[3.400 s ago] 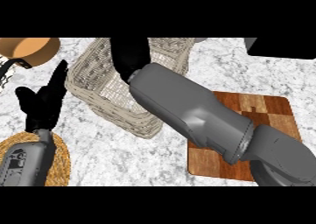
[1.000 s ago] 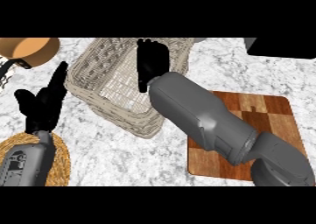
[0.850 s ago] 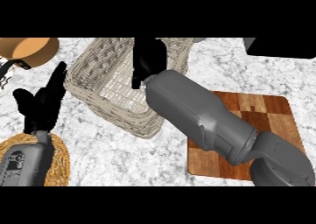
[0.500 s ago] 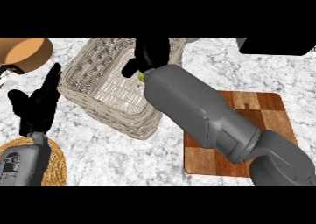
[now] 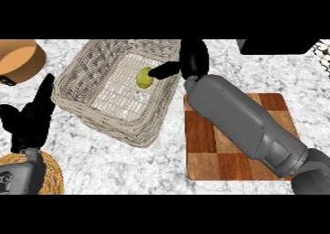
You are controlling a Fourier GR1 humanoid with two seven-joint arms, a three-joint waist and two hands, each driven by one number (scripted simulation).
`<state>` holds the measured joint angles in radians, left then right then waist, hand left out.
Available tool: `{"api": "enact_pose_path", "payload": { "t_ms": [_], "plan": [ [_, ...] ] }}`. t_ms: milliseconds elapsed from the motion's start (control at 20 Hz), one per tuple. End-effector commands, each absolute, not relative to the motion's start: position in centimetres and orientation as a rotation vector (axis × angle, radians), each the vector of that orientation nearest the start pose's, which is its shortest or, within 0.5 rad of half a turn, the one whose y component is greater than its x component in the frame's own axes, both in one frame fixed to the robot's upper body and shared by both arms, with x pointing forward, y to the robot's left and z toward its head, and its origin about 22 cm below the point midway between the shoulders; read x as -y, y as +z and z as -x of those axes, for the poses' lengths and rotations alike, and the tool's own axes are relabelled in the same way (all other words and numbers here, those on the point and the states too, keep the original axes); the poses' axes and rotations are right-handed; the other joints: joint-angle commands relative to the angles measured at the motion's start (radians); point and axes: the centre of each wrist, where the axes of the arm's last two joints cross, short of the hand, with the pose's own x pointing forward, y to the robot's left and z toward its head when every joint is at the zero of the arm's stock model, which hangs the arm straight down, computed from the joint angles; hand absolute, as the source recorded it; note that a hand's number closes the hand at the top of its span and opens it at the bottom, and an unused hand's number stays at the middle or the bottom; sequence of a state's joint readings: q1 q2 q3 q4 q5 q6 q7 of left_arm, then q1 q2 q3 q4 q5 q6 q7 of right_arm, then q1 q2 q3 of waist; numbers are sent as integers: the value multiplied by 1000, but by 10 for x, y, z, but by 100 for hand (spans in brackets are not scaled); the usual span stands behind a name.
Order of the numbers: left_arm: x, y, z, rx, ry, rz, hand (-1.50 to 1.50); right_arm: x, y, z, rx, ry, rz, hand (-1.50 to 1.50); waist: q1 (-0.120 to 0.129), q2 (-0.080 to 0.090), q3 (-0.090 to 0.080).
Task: Pick the lemon from the cutting board and place it in the basket
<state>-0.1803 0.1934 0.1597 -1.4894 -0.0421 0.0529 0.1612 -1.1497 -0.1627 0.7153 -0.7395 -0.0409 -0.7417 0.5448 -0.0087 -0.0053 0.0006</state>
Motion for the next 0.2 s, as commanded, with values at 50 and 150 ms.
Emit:
{"api": "enact_pose_path", "payload": {
  "t_ms": [50,150],
  "plan": [
    [-303,47,-284,1495,-2,-283,0,97,122,-389,1530,347,539,-150,-17,-4,0],
    [-300,35,-280,1519,-20,-296,0,121,106,-386,1581,326,544,-150,-5,1,0]
  ]
}}
